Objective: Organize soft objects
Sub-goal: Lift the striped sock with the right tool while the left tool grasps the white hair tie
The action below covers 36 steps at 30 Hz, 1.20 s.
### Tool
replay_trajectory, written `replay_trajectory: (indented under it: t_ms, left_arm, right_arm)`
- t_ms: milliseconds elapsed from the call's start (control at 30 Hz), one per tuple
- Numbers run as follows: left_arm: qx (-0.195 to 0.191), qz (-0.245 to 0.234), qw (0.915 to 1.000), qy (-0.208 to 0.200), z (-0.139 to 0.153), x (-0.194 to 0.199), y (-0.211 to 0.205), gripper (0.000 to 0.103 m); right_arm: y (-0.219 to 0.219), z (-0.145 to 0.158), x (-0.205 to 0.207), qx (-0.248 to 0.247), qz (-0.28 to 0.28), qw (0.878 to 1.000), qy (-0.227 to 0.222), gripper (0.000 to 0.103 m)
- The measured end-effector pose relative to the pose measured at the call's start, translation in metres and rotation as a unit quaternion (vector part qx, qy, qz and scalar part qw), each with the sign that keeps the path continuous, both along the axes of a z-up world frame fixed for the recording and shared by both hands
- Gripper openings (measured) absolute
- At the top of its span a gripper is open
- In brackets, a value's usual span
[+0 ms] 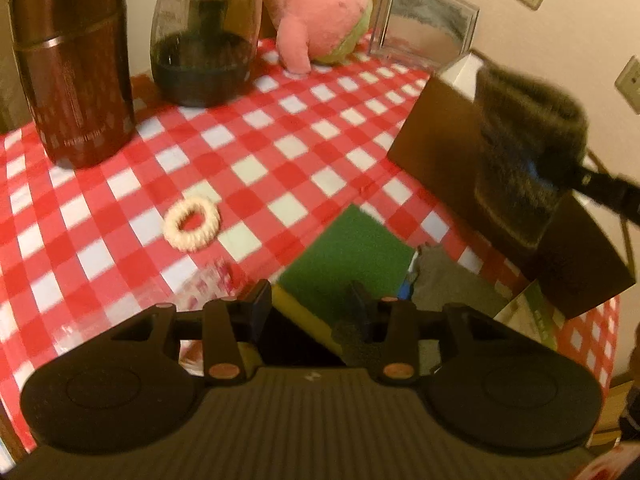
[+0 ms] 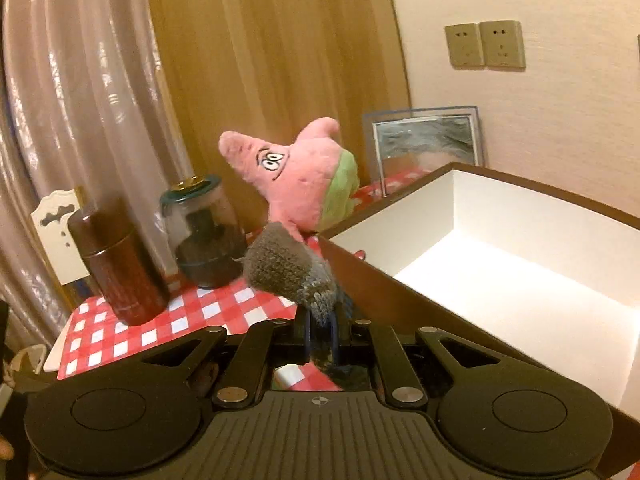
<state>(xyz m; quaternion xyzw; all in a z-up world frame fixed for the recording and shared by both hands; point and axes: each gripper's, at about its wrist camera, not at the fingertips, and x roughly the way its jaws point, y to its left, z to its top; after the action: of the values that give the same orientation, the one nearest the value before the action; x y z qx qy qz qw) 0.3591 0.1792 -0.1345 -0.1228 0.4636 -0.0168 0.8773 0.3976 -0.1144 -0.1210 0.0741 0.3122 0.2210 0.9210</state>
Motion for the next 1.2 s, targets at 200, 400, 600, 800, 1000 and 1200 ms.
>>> replay_trajectory:
  t_ms: [200,400,600,800,1000,1200]
  left_arm:
    - [0.027,0.009,0.999,-0.035,0.02,0.01,0.036,0.037]
    - [0.045,-0.012,0.9989,0.009,-0.013,0.043,0.052,0.037]
    - [0.099,-0.031,0.994,0.034,-0.04,0.055,0.049,0.038]
    - [0.122,-0.04,0.9906,0.047,-0.053,0.065,0.045,0.038]
    - [0.125,-0.042,0.9901,0.047,-0.059,0.066,0.045,0.03]
    - [0.123,-0.037,0.9909,0.04,-0.05,0.058,0.047,0.017]
  right_arm:
    - [0.0,-0.004,-0.002,0.004,0.0,1.0,0.013,0.009]
    - [-0.002,-0.009,-0.001,0.007,-0.008,1.0,0.027,0.009]
    - [-0.008,-0.015,0.007,0.003,-0.022,0.999,0.041,0.009]
    - [-0.008,-0.019,0.014,0.003,-0.027,0.998,0.051,0.009]
    - [-0.008,-0.021,0.016,0.003,-0.024,0.998,0.054,0.009]
    - [-0.004,-0.018,0.014,0.001,-0.015,0.999,0.051,0.009]
